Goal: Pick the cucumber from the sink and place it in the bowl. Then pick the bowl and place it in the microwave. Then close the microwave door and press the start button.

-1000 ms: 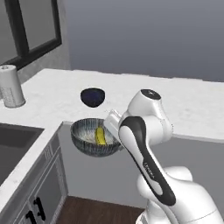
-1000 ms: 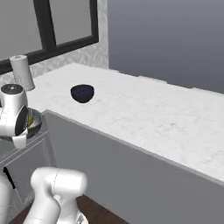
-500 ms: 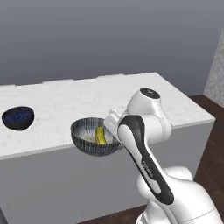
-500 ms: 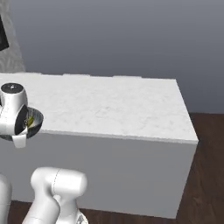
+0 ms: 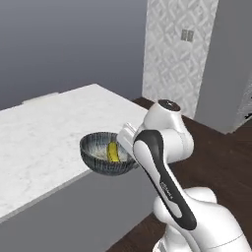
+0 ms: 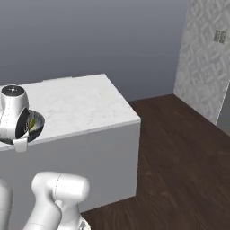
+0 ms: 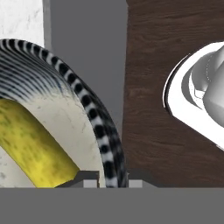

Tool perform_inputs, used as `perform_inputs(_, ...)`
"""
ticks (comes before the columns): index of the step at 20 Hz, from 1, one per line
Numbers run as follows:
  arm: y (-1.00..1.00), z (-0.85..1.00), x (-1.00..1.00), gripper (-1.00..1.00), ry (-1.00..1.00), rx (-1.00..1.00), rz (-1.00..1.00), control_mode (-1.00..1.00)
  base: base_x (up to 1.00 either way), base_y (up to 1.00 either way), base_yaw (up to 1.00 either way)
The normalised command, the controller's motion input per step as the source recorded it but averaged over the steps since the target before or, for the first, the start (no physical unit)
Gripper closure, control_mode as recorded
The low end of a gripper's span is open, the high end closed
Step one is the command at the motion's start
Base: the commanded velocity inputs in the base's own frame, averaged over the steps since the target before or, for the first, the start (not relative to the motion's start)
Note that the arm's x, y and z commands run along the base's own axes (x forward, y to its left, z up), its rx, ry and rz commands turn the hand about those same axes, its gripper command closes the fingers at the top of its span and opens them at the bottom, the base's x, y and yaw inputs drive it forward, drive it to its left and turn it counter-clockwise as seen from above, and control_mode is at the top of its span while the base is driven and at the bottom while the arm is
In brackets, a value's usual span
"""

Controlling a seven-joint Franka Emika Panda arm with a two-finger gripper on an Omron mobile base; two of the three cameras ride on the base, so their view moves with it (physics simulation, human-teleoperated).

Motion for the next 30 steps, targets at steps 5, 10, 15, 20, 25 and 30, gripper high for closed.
perform_inputs(5,0.0,0.0,0.0,1.0,0.0,0.0,0.0,1.0,0.2,-0.22,-0.69)
perform_inputs(10,0.0,0.0,0.0,1.0,0.0,0.0,0.0,1.0,0.29,-0.2,-0.66)
perform_inputs(15,0.0,0.0,0.0,1.0,0.0,0.0,0.0,1.0,0.42,-0.26,-0.63)
perform_inputs(20,0.0,0.0,0.0,1.0,0.0,0.0,0.0,1.0,0.69,-0.2,-0.57)
perform_inputs(25,0.0,0.0,0.0,1.0,0.0,0.0,0.0,1.0,1.0,-0.36,-0.47)
perform_inputs(30,0.0,0.0,0.0,1.0,0.0,0.0,0.0,1.0,1.0,-0.33,-0.39)
